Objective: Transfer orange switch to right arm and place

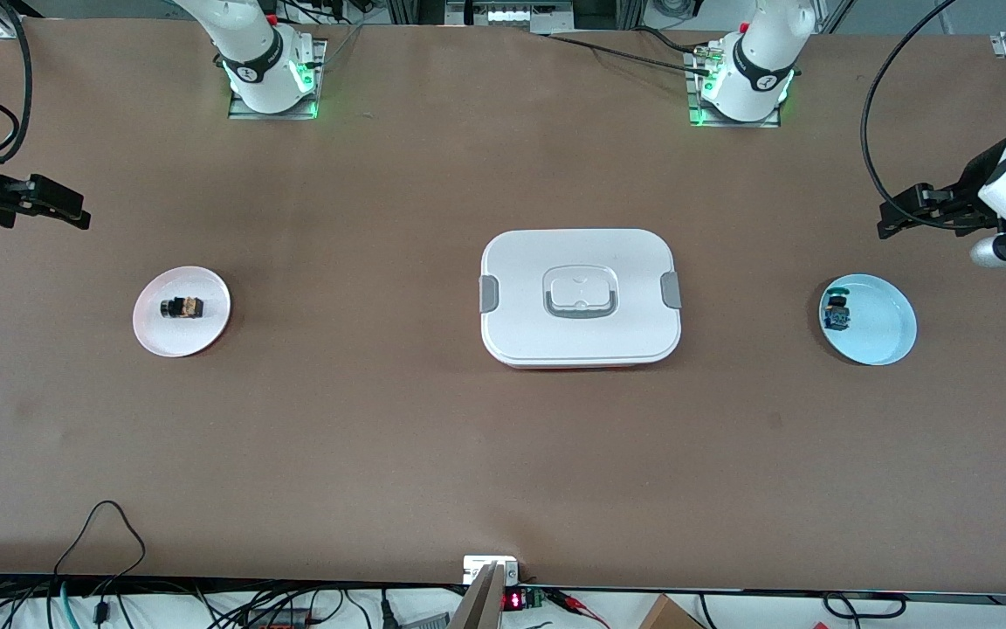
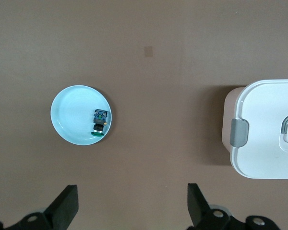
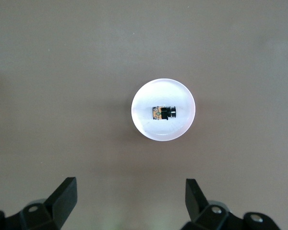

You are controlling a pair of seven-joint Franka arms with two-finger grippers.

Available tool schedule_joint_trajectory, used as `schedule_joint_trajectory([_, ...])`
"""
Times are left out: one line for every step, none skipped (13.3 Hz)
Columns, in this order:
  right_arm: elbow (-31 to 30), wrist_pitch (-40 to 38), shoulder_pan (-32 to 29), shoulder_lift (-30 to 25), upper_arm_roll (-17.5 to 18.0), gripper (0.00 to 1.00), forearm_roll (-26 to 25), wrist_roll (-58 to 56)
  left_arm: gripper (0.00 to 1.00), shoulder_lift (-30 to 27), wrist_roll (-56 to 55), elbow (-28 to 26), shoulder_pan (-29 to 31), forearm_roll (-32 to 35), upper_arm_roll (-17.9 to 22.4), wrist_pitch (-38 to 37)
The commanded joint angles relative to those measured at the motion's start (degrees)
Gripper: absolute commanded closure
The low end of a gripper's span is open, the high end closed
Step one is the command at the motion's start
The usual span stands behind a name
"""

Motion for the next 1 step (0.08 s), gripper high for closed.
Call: schedule_joint_trajectory([0.6, -1.1, -0.1, -0.4, -0.1, 0.00, -0.2, 0.4, 0.00, -0.5, -0.7, 0.8, 0.0, 1.2, -0.3, -1.6])
